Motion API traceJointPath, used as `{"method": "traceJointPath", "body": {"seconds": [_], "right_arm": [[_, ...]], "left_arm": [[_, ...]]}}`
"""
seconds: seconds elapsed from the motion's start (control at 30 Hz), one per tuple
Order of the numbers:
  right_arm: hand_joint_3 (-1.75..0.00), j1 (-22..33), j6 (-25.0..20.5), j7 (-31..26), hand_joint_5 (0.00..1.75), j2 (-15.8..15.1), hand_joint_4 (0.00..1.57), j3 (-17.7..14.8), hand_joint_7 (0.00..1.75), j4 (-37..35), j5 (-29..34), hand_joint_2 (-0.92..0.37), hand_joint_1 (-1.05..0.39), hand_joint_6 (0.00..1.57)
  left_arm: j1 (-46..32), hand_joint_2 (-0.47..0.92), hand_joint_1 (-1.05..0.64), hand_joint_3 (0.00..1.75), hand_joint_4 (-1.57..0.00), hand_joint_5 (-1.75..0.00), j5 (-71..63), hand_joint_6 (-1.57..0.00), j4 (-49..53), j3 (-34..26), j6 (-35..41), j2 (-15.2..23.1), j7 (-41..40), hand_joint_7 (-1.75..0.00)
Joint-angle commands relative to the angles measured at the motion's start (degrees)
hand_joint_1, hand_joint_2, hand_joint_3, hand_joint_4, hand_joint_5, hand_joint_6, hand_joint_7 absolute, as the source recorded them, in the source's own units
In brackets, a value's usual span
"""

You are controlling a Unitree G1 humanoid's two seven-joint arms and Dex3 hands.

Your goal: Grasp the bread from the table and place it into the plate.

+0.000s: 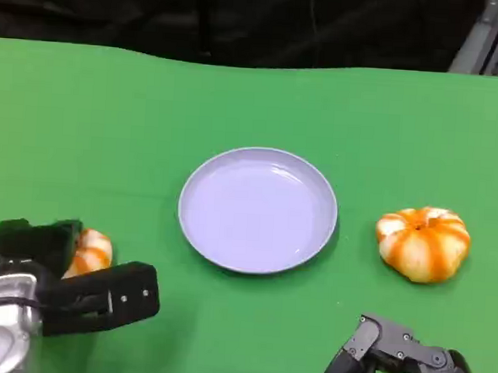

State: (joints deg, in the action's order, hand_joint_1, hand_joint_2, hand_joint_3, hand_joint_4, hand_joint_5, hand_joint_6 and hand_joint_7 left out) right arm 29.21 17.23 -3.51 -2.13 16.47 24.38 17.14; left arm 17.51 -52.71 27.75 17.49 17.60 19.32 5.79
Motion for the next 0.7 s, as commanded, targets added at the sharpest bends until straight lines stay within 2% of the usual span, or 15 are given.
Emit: {"method": "traceJointPath", "body": {"seconds": [0.03, 0.07, 0.1, 0.13, 0.17, 0.2, 0.23, 0.27, 0.3, 0.4, 0.5, 0.53, 0.57, 0.63, 0.7], "right_arm": [[-1.6, 0.7, -0.3, 0.0, 1.75, -0.3, 0.8, 0.0, 1.41, 1.3, -0.1, -0.19, -0.02, 0.81], [-1.6, 0.7, -0.3, 0.0, 1.75, -0.3, 0.8, 0.0, 1.41, 1.4, 0.0, -0.19, -0.02, 0.82], [-1.6, 0.8, -0.4, 0.0, 1.75, -0.3, 0.8, 0.0, 1.41, 1.5, 0.0, -0.19, -0.02, 0.82], [-1.61, 0.8, -0.5, 0.0, 1.75, -0.3, 0.8, 0.0, 1.41, 1.6, 0.2, -0.19, -0.03, 0.82], [-1.61, 0.8, -0.5, 0.0, 1.75, -0.3, 0.8, 0.0, 1.41, 1.6, 0.4, -0.19, -0.03, 0.82], [-1.61, 0.7, -0.6, 0.0, 1.75, -0.3, 0.8, 0.0, 1.41, 1.5, 0.4, -0.19, -0.03, 0.82], [-1.61, 0.7, -0.6, 0.0, 1.75, -0.3, 0.8, 0.0, 1.41, 1.5, 0.3, -0.19, -0.03, 0.82], [-1.61, 0.7, -0.6, 0.0, 1.75, -0.3, 0.8, 0.0, 1.41, 1.5, 0.3, -0.19, -0.03, 0.81], [-1.61, 0.6, -0.5, 0.1, 1.75, -0.3, 0.8, 0.0, 1.41, 1.3, -0.1, -0.19, -0.02, 0.82], [-1.61, 0.4, -0.3, 0.1, 1.75, -0.3, 0.81, -0.1, 1.42, 1.1, -0.4, -0.19, -0.02, 0.82], [-1.61, 0.4, -0.1, 0.0, 1.75, -0.3, 0.81, 0.0, 1.42, 1.0, -0.2, -0.19, -0.02, 0.82], [-1.61, 0.4, 0.0, -0.1, 1.74, -0.3, 0.8, 0.0, 1.42, 0.9, -0.1, -0.19, -0.02, 0.82], [-1.62, 0.4, 0.1, -0.1, 1.74, -0.3, 0.8, 0.1, 1.42, 0.8, -0.1, -0.18, -0.02, 0.82], [-1.62, 0.5, 0.2, -0.1, 1.75, -0.3, 0.8, 0.2, 1.42, 0.8, -0.2, -0.18, -0.02, 0.82], [-1.61, 0.7, 0.4, -0.1, 1.75, -0.2, 0.81, 0.3, 1.42, 0.7, -0.5, -0.18, -0.02, 0.82]], "left_arm": [[-0.6, 0.92, -0.33, 0.16, -0.39, -0.43, 4.0, -0.52, 7.3, 0.5, -5.6, 1.6, -6.3, -0.07], [-0.7, 0.92, -0.33, 0.16, -0.48, -0.41, 4.9, -0.57, 7.9, 0.1, -7.7, 1.8, -9.7, -0.07], [-0.8, 0.91, -0.34, 0.1, -0.69, -0.55, 5.2, -0.79, 8.6, 0.2, -10.2, 2.1, -13.9, -0.11], [-0.7, 0.85, -0.35, 0.04, -0.81, -1.07, 4.8, -1.06, 9.5, 0.7, -12.2, 2.6, -17.9, -0.14], [-0.6, 0.84, -0.35, 0.02, -0.82, -1.36, 4.3, -1.16, 10.3, 1.3, -13.9, 3.0, -21.5, -0.16], [-0.3, 0.83, -0.32, 0.01, -0.86, -1.59, 3.6, -1.09, 11.2, 2.0, -15.4, 3.3, -25.4, -0.6], [-0.1, 0.84, -0.28, 0.02, -0.89, -1.66, 3.3, -0.89, 12.1, 2.5, -16.4, 3.5, -28.0, -1.16], [0.2, 0.84, -0.26, 0.02, -0.9, -1.7, 3.3, -0.79, 12.8, 2.9, -17.1, 3.6, -29.7, -1.45], [0.1, 0.85, -0.24, 0.03, -0.92, -1.73, 3.1, -0.73, 13.0, 3.1, -18.8, 3.5, -34.4, -1.62], [0.7, 0.85, -0.2, 0.04, -0.93, -1.74, 2.0, -0.74, 14.3, 3.9, -22.9, 3.4, -46.5, -1.73], [1.8, 0.86, -0.19, 0.05, -0.97, -1.75, 1.7, -0.75, 15.3, 4.7, -26.8, 3.2, -53.8, -1.74], [2.3, 0.7, -0.21, 0.48, -1.0, -1.75, 1.8, -0.79, 15.0, 4.9, -28.3, 3.2, -55.6, -1.75], [2.6, 0.53, -0.21, 0.85, -1.01, -1.75, 1.9, -0.8, 15.0, 5.1, -29.3, 3.1, -57.0, -1.75], [3.4, 0.35, -0.21, 1.19, -1.01, -1.75, 2.2, -0.81, 13.8, 5.4, -31.4, 2.9, -58.2, -1.75], [4.0, 0.29, -0.21, 1.3, -1.01, -1.75, 1.9, -0.81, 12.8, 5.7, -32.0, 2.6, -58.8, -1.75]]}}
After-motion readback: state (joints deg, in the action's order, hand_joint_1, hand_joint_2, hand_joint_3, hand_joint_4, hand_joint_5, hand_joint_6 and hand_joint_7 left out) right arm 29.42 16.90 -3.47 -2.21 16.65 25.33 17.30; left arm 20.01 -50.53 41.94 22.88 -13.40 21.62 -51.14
